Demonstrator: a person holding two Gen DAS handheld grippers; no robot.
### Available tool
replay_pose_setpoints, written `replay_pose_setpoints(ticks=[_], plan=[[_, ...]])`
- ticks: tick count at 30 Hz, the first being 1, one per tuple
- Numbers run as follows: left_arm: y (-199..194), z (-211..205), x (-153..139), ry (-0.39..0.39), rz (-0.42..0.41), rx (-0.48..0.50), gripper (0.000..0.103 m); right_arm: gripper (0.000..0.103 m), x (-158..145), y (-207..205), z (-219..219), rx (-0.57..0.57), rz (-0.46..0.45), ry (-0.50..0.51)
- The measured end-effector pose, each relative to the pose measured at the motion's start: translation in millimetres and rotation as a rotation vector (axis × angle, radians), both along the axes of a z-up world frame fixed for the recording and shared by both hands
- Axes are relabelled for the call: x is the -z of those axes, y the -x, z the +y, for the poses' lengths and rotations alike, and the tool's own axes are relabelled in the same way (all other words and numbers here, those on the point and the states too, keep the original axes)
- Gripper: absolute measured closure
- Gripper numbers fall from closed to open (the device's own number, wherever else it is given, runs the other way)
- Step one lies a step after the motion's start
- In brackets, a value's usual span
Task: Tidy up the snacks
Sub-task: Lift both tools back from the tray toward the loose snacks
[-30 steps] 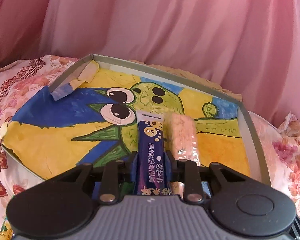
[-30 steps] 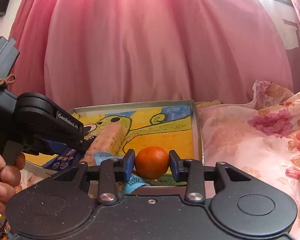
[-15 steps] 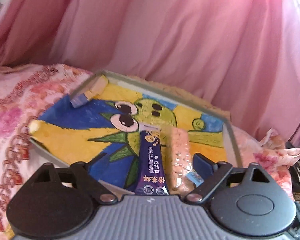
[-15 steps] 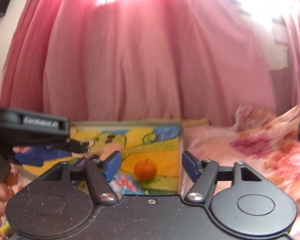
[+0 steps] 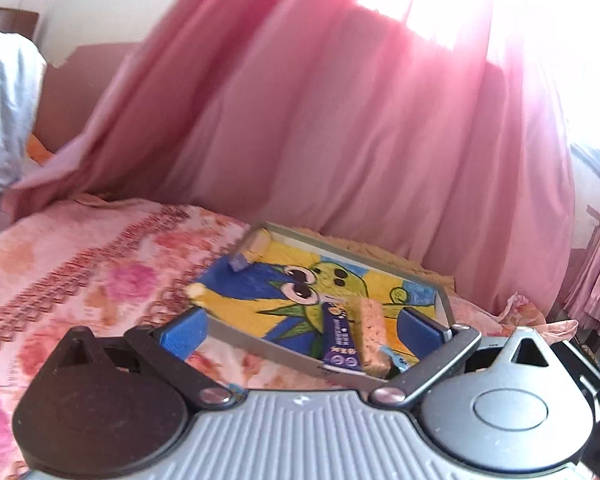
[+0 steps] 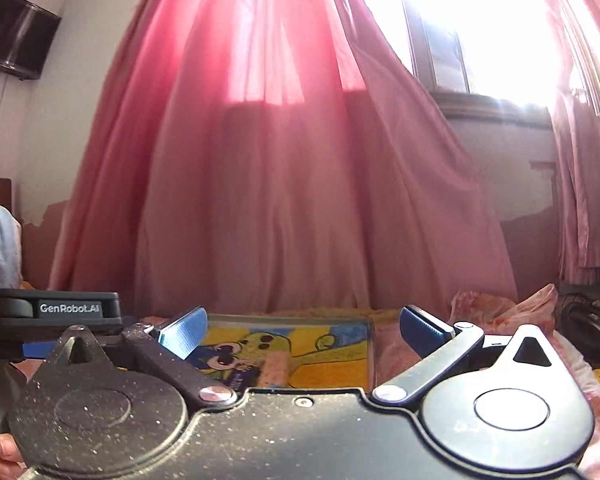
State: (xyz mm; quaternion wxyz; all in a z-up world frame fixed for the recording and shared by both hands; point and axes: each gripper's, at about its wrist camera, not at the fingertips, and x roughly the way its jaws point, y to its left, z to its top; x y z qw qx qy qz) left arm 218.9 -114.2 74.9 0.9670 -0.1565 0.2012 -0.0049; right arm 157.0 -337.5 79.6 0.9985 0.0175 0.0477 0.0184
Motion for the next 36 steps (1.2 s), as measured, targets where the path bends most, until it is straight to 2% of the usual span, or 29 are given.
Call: replay_pose_setpoints(ticks=[5, 10, 21, 29, 36], plan=[[40, 16, -4, -0.032, -0.024, -0.025, 0.000, 0.001, -2, 38, 5, -0.006, -0.018, 0.005], [70, 24, 0, -0.062, -0.019, -0.026, 0.000, 0.001, 10, 72, 9, 0.009, -0.017, 0.007], [124, 29, 26, -0.103, 0.019, -0.021, 0.000, 0.001, 32, 124, 8, 0.043, 0.017, 0.023], [141, 26, 61, -0.142, 0.104, 0.005, 0.000, 0.001, 57, 149, 12, 0.060, 0.143, 0.014], [151, 21, 83, -0.189, 0.158, 0.042, 0.000, 0.001, 74, 148, 19, 0.050, 0.262, 0.041]])
